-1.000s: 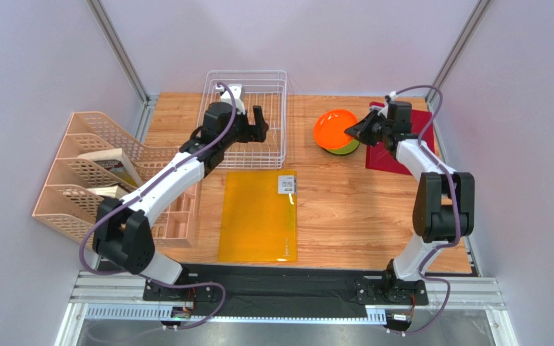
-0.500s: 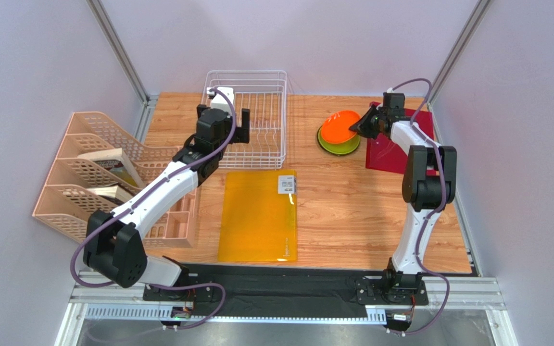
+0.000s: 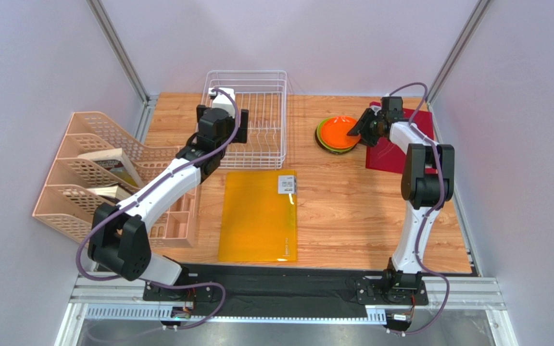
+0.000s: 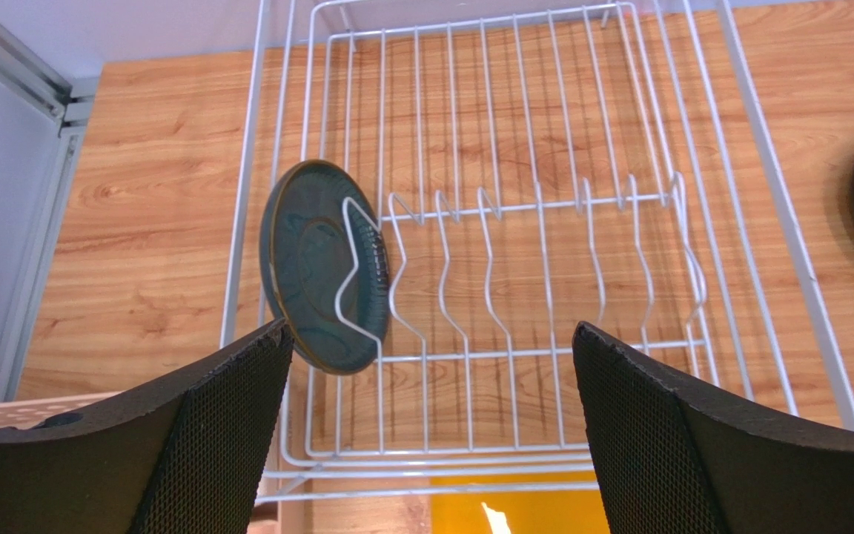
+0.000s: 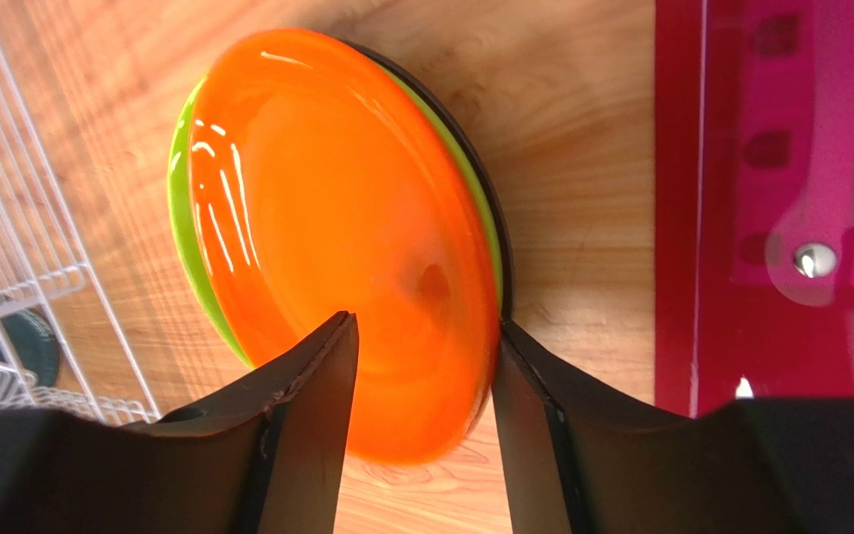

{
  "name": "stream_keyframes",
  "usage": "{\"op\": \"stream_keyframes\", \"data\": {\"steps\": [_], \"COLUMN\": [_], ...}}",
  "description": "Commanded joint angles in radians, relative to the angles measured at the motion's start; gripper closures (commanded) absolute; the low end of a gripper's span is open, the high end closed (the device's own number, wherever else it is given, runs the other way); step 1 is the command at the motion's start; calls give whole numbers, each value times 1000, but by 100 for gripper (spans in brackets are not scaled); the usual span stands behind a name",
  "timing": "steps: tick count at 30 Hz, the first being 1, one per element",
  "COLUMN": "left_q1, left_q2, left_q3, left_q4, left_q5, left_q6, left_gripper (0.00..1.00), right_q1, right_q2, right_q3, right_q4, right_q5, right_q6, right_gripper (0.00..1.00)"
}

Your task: Unload the plates from the dish rack

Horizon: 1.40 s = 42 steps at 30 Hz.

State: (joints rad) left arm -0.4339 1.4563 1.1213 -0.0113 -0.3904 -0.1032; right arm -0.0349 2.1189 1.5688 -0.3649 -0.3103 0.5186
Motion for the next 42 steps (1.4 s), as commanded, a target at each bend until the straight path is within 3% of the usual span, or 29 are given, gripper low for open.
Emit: {"op": "stream_keyframes", "data": {"steps": [1, 5, 8, 13, 22, 37, 42], "left_q1": [43, 96, 139, 178, 190, 198, 199], "left_q2": [29, 47, 79, 131, 245, 337, 358], "left_q3": [78, 92, 112, 118, 159, 169, 173], "left_q4": [-26, -39, -52, -21, -18, -6, 7], "left_q5": [18, 27, 48, 27, 51, -48, -68], "left_q6": [-19, -27, -39, -30, -78, -148, -153], "left_gripper": [0, 0, 0, 1, 32, 32, 39], "right_q1": [30, 99, 113, 122, 133, 133, 133], "right_q2": [-77, -118, -192, -313, -405, -409, -399], "right_q3": [57, 109, 68, -38, -115, -177, -181], "right_q4": [-138, -279, -266, -195, -178, -157, -155], "right_q5": [124, 398, 451, 425, 410, 358, 352], "right_q6": [-109, -173, -166, -149, -141, -129, -124], "right_gripper": [47, 41, 40, 40, 41, 41, 41]}}
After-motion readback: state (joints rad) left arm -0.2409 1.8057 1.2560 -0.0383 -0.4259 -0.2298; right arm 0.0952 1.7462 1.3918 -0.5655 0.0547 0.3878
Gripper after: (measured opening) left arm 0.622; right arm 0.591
